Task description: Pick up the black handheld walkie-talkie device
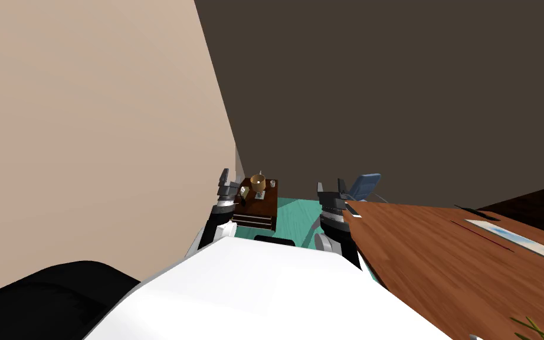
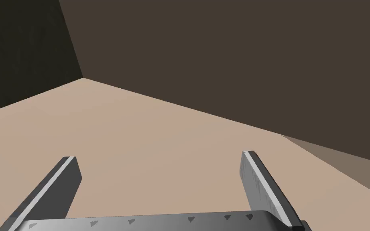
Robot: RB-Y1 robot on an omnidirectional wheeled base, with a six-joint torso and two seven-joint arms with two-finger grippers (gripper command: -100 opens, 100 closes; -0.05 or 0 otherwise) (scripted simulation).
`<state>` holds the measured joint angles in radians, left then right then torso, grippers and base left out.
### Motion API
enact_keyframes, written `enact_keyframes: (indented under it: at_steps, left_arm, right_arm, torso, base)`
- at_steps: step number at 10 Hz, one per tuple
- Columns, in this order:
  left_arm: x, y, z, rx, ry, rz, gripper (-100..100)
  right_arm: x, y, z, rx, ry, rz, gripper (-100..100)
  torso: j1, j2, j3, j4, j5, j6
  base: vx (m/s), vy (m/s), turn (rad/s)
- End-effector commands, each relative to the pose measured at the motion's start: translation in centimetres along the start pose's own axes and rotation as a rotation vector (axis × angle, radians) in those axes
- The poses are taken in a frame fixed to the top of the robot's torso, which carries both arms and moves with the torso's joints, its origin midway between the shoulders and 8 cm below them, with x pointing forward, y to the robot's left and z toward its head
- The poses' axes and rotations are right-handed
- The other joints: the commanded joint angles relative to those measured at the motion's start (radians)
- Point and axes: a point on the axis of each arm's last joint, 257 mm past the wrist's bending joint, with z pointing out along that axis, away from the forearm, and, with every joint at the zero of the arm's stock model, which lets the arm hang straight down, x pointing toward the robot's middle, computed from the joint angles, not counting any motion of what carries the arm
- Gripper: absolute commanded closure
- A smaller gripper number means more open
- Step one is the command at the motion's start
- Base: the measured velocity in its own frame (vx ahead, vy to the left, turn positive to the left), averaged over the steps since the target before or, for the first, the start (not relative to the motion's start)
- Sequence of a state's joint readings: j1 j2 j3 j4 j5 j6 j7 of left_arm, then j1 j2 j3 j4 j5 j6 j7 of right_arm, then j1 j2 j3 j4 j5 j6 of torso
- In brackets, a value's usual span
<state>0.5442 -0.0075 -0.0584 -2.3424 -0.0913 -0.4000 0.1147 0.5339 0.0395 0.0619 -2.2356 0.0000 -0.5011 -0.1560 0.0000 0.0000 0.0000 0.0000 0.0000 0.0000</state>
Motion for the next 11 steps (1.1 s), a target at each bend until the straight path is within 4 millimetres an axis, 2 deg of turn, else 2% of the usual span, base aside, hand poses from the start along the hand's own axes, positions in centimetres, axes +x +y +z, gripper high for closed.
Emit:
enact_keyframes:
  at_steps: [1,5,8,11]
  left_arm:
    - [0.3,0.8,-0.2,-0.022,0.027,0.008,-100]
    - [0.7,5.0,-1.6,-0.138,0.094,0.025,-100]
    - [0.4,9.6,-3.7,-0.268,0.126,0.029,-100]
    - [-0.4,14.7,-6.7,-0.422,0.145,0.032,-100]
  right_arm:
    - [0.0,0.0,0.0,0.000,0.000,0.000,0]
    - [0.0,0.0,0.0,0.000,0.000,0.000,0]
    - [0.0,0.0,0.0,0.000,0.000,0.000,0]
    - [0.0,0.0,0.0,0.000,0.000,0.000,0]
  torso:
    - [0.000,0.000,0.000,0.000,0.000,0.000]
    - [0.000,0.001,0.001,0.000,0.000,0.000]
    - [0.000,0.002,0.001,0.000,0.000,0.000]
    - [0.000,0.003,0.002,0.001,0.000,0.000]
  base:
    - [-0.006,0.000,-0.064]
    - [-0.022,-0.001,-0.130]
    - [-0.037,-0.005,-0.225]
    - [-0.046,-0.011,-0.248]
